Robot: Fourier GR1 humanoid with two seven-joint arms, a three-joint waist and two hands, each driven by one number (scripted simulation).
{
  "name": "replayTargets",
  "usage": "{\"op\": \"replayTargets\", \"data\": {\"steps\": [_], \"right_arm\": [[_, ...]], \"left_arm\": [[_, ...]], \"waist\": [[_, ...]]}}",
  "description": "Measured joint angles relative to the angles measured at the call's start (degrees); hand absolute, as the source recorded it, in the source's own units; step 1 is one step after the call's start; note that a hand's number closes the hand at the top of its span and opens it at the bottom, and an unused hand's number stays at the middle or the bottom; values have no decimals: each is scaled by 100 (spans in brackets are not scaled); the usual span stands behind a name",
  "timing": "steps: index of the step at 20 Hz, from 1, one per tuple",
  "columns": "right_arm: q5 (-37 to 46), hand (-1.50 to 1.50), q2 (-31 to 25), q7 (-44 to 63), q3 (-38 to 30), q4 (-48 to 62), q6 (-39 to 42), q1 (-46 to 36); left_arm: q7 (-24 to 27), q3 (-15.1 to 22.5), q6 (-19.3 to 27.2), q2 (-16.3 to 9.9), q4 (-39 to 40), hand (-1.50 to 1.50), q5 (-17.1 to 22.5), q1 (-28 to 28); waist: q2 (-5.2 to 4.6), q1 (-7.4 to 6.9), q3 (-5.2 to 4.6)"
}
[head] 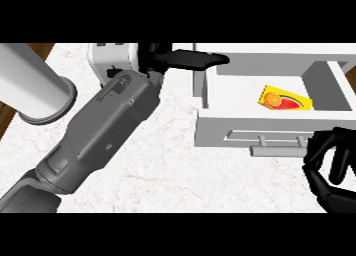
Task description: Pick up the cup, place it into the drawer and close the drawer
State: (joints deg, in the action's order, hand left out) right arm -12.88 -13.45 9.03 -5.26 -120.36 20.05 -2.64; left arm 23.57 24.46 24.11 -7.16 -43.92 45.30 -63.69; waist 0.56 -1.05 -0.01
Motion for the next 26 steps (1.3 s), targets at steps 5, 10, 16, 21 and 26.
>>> {"op": "replayTargets", "data": {"steps": [5, 10, 16, 21, 26], "right_arm": [[495, 150, -221, 7, 126, -70, 173, 148], [955, 150, -263, -62, 221, 210, 202, 121], [2019, 150, -331, -339, 614, 581, 99, -101], [3417, 150, -623, -912, 1206, 1141, -37, -317], [4448, 150, -592, -1425, 1639, 2056, -466, -593]], "left_arm": [[-264, -74, -28, -642, -1075, -150, 57, 969], [-588, -161, -17, -1269, -2352, -150, 89, 2038], [-634, -400, -372, -1853, -3451, -150, 207, 3297], [-555, -593, -734, -2162, -3795, -150, 299, 3940], [-504, -980, -1223, -2470, -3971, -150, 408, 4513]], "waist": [[9, -70, -1], [-7, -71, 0], [-28, -65, 0], [-50, -105, 1], [-60, -44, 2]]}}
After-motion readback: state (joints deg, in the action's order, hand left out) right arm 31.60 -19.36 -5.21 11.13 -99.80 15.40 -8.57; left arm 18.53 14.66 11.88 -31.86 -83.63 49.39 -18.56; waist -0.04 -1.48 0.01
